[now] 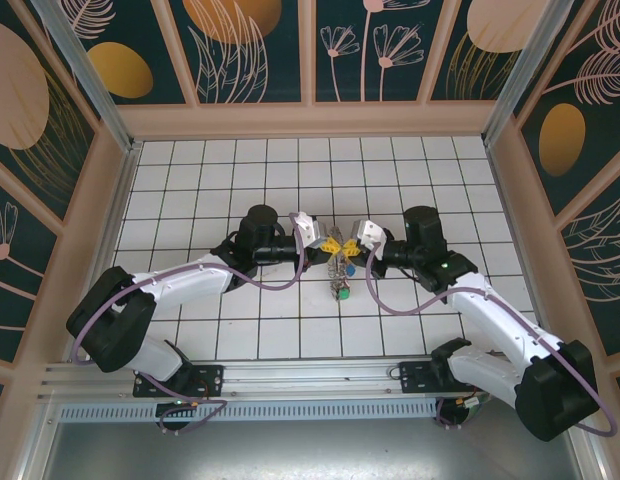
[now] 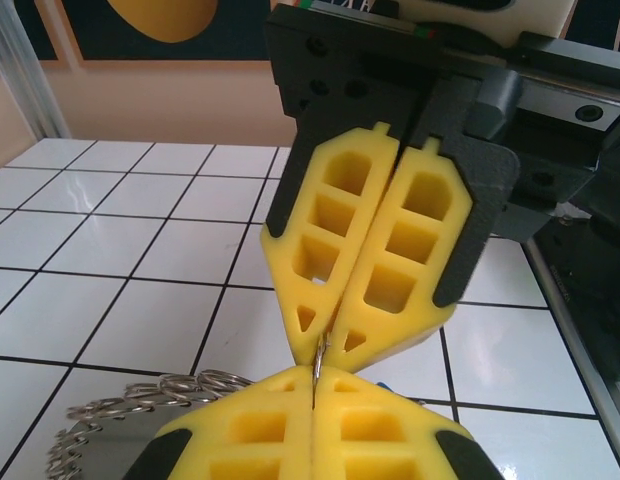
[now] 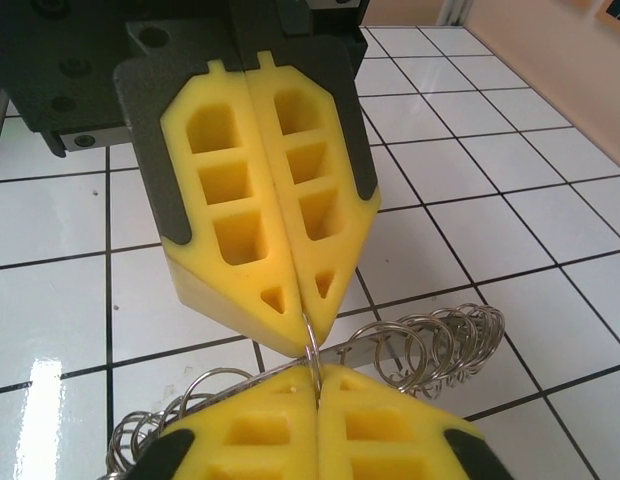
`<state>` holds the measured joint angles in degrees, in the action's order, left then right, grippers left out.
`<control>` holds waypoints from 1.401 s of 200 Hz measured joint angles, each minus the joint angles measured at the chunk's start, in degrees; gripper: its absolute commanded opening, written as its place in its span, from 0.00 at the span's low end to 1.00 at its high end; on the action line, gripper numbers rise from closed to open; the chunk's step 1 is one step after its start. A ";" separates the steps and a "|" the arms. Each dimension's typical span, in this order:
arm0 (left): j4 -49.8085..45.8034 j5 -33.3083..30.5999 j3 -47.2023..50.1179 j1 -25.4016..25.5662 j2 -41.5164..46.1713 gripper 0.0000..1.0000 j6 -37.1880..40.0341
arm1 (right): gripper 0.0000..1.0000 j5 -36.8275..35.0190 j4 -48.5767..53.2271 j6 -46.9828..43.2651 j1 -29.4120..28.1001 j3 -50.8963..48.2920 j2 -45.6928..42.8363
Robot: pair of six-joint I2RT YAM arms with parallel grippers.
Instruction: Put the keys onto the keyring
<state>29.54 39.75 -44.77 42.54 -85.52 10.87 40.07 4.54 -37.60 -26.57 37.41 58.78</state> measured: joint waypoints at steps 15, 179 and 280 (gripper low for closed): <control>-0.04 -0.04 0.00 0.00 0.02 0.00 0.09 | 0.00 0.13 0.00 0.11 0.02 0.00 -0.02; -18.93 -1.62 -9.05 0.00 -0.11 0.00 10.47 | 0.00 -10.32 14.01 -1.11 -4.90 9.60 2.75; -2.67 0.98 -2.14 0.15 1.46 0.00 0.66 | 0.13 -1.20 3.48 1.53 -1.40 2.84 -0.79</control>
<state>26.87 40.73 -46.92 42.70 -84.05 11.53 38.87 8.01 -36.07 -27.97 40.25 58.00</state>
